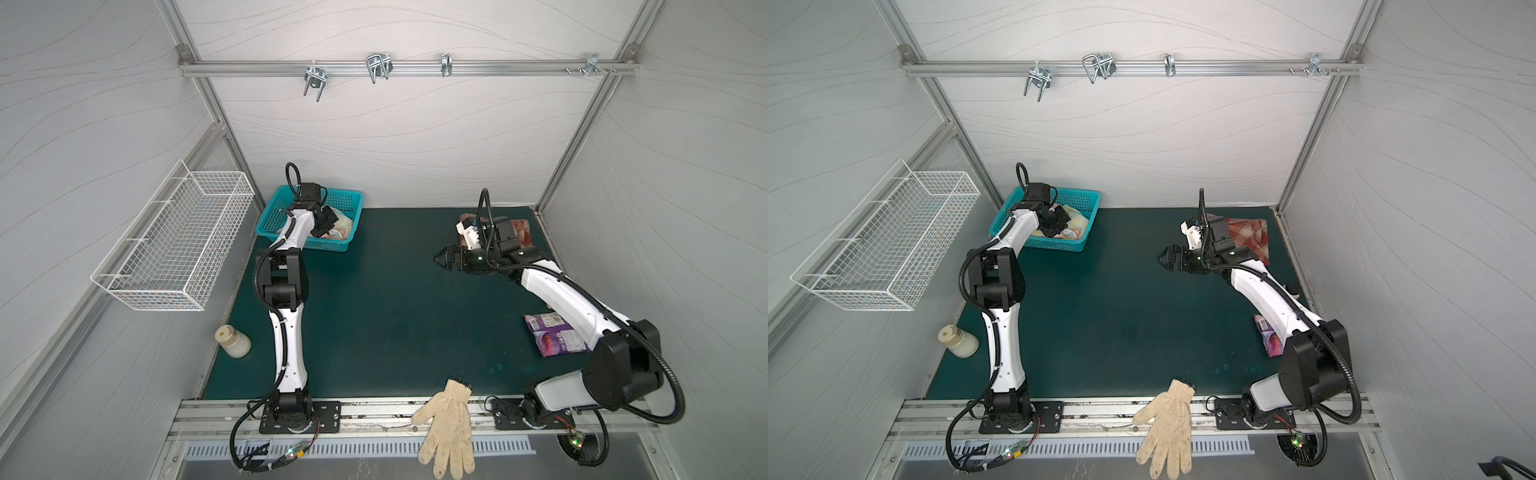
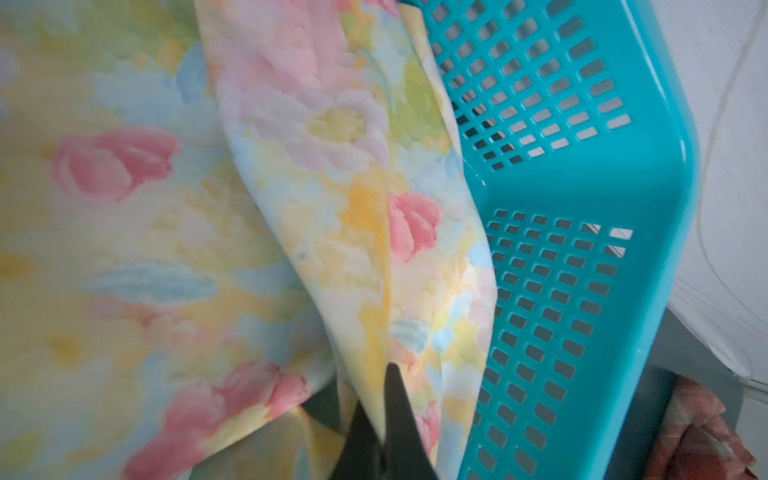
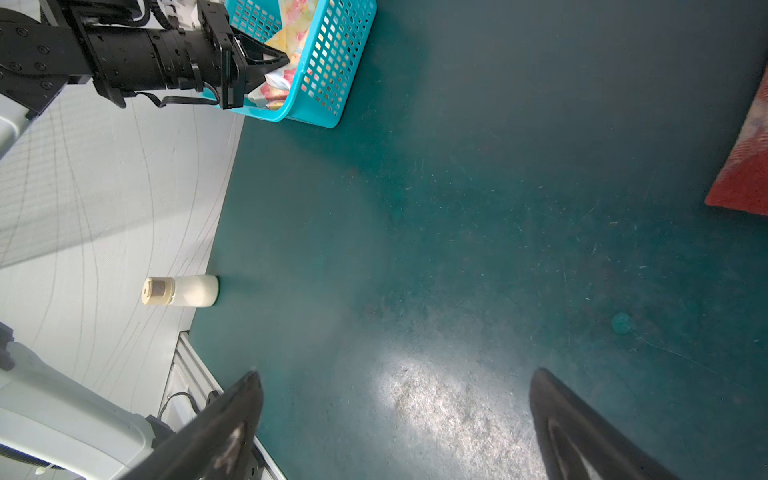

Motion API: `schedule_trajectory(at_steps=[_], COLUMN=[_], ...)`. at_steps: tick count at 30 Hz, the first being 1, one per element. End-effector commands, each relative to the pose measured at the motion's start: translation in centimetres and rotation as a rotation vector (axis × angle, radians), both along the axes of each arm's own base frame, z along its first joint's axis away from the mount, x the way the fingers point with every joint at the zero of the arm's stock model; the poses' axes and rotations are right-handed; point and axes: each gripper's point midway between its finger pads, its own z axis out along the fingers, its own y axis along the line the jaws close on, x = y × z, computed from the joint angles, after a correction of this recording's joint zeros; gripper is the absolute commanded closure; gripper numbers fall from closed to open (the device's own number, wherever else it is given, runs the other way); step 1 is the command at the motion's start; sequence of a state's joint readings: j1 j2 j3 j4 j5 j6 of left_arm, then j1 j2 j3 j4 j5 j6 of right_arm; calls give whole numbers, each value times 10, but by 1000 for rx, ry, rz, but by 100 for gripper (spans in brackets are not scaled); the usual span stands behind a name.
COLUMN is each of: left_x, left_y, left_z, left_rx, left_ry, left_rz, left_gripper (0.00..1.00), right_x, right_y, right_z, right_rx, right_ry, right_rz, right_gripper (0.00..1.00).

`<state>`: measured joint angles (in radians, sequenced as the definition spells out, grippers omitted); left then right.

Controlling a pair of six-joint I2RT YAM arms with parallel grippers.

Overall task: Fold and stack the skirts
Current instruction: 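Reach into the teal basket and grasp the floral skirt with the left gripper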

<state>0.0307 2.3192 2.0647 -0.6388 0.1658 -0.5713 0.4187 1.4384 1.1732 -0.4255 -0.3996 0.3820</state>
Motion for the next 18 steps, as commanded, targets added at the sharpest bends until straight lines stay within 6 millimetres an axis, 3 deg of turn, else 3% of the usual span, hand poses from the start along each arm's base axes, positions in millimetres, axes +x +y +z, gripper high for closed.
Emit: schedule_trajectory(at_steps=[1, 10, 18], left_x=[8, -11, -62], left_y=[-8, -23, -50], left_z=[32, 130, 223], left_rx=[-26, -84, -137], left_ry=[-69, -229, -383], left_rz=[-25, -62, -142], left_gripper=[100, 100, 100], right_x=[-5, -18, -31], right_y=[6, 11, 8], right_z=[5, 5, 16], right_rx=[21, 9, 10], right_ry=[-8, -21, -51], right_rz=[17, 19, 16], right_gripper=[1, 1, 1])
